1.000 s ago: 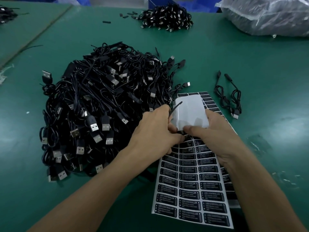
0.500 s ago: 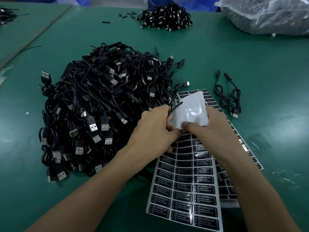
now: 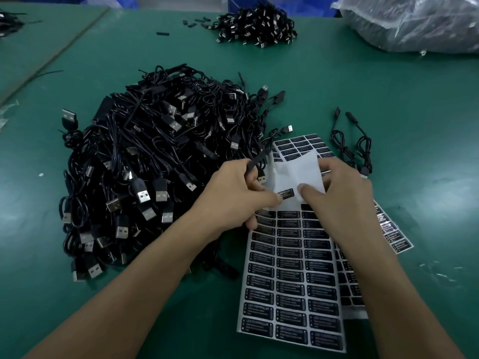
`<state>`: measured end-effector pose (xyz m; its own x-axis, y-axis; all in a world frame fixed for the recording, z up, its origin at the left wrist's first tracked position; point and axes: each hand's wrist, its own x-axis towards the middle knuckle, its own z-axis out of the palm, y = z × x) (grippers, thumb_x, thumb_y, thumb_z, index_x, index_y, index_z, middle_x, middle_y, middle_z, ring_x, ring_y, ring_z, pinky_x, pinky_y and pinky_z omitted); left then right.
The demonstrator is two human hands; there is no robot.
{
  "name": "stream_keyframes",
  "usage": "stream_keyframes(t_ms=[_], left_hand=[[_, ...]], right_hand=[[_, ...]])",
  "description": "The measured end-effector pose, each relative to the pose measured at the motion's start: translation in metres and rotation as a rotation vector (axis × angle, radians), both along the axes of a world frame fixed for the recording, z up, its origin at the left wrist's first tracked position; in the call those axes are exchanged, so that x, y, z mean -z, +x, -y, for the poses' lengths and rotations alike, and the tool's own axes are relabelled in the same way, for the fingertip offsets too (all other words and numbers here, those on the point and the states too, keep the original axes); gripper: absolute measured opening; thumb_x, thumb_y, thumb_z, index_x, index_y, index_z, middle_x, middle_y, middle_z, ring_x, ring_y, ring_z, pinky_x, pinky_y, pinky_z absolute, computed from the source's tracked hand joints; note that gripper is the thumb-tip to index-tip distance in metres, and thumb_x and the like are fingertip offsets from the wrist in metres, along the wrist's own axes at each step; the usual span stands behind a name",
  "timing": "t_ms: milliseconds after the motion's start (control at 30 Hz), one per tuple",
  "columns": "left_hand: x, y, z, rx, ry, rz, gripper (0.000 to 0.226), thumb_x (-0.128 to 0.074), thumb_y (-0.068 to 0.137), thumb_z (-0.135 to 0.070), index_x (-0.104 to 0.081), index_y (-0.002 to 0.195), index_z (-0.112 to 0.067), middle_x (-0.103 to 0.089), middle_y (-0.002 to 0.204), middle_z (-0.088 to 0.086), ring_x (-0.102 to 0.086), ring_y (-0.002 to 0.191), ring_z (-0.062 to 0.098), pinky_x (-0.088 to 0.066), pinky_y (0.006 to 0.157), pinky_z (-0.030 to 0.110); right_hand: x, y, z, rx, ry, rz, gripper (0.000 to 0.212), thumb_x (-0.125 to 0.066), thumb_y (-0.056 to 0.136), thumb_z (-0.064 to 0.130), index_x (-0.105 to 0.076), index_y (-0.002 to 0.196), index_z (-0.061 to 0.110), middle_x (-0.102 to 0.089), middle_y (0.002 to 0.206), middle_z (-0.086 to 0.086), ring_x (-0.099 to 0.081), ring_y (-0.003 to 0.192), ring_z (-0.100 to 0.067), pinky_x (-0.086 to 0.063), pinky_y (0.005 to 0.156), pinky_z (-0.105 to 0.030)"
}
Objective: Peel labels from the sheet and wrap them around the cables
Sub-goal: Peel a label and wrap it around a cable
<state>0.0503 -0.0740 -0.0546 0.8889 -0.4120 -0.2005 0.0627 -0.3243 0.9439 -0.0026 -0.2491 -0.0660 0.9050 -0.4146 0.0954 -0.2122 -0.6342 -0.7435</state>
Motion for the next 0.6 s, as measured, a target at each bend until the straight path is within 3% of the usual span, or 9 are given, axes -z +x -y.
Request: stream_keyframes(t_ms=[67, 133, 200, 267, 433, 500, 600], left_hand=[[-0.001, 0.0, 0.0, -0.007, -0.007, -0.019, 0.05, -0.08, 0.081, -0.013, -0.031, 0.077, -0.02, -0.062, 0.076, 0.005, -0.05, 0.032, 0.014, -0.03, 0.033, 0.019], [-0.002, 0.0, -0.001, -0.011, -0.024, -0.041, 0.049, -0.078, 0.083, -0.013, -0.03, 0.078, -0.02, -0.059, 0.072, 0.005, -0.05, 0.031, 0.012, -0.027, 0.033, 0.018], [-0.003, 0.001, -0.002, -0.029, -0.056, -0.066, 0.049, -0.077, 0.084, -0.01, -0.029, 0.078, -0.02, -0.054, 0.064, 0.004, -0.05, 0.03, 0.012, -0.025, 0.033, 0.017], [-0.003, 0.003, -0.003, -0.052, -0.085, -0.088, 0.049, -0.077, 0.085, -0.009, -0.03, 0.078, -0.019, -0.055, 0.062, 0.0, -0.049, 0.03, 0.012, -0.025, 0.032, 0.016], [-0.004, 0.004, -0.004, -0.065, -0.122, -0.096, 0.051, -0.079, 0.083, -0.008, -0.03, 0.076, -0.02, -0.073, 0.079, 0.011, -0.048, 0.029, 0.012, -0.028, 0.032, 0.017], [-0.004, 0.003, -0.004, -0.061, -0.133, -0.084, 0.052, -0.079, 0.081, -0.007, -0.029, 0.076, -0.02, -0.076, 0.089, 0.012, -0.048, 0.029, 0.012, -0.029, 0.032, 0.018], [-0.004, 0.001, -0.004, -0.045, -0.141, -0.066, 0.054, -0.08, 0.08, -0.005, -0.029, 0.074, -0.02, -0.077, 0.088, 0.011, -0.049, 0.03, 0.013, -0.029, 0.032, 0.016]], right_hand=[[0.002, -0.001, -0.001, 0.035, -0.11, 0.017, 0.048, -0.071, 0.089, 0.029, -0.053, 0.134, 0.024, -0.059, 0.114, 0.003, -0.053, 0.091, -0.007, -0.038, 0.071, -0.022], [-0.001, -0.002, -0.004, 0.097, -0.165, 0.091, 0.05, -0.066, 0.093, 0.037, -0.05, 0.139, 0.024, -0.048, 0.121, 0.002, -0.044, 0.096, -0.008, -0.033, 0.08, -0.024], [-0.006, -0.002, -0.008, 0.101, -0.156, 0.222, 0.028, -0.062, 0.095, 0.038, -0.061, 0.12, 0.027, -0.053, 0.107, 0.006, -0.047, 0.082, -0.003, -0.033, 0.072, -0.014], [-0.01, -0.002, -0.011, 0.046, -0.055, 0.283, 0.007, -0.064, 0.095, 0.034, -0.065, 0.089, 0.03, -0.062, 0.076, 0.01, -0.054, 0.067, -0.004, -0.039, 0.062, -0.008], [-0.01, -0.002, -0.012, -0.043, 0.178, 0.112, 0.027, -0.067, 0.093, 0.034, -0.068, 0.069, 0.023, -0.069, 0.06, 0.009, -0.058, 0.045, -0.003, -0.046, 0.046, -0.015], [-0.011, -0.002, -0.012, -0.056, 0.291, 0.038, 0.031, -0.067, 0.092, 0.037, -0.071, 0.067, 0.018, -0.07, 0.058, 0.003, -0.058, 0.042, -0.006, -0.042, 0.043, -0.014], [-0.012, -0.003, -0.011, -0.076, 0.434, -0.008, 0.031, -0.072, 0.088, 0.038, -0.073, 0.068, 0.014, -0.071, 0.061, -0.003, -0.061, 0.044, -0.013, -0.039, 0.04, -0.014]])
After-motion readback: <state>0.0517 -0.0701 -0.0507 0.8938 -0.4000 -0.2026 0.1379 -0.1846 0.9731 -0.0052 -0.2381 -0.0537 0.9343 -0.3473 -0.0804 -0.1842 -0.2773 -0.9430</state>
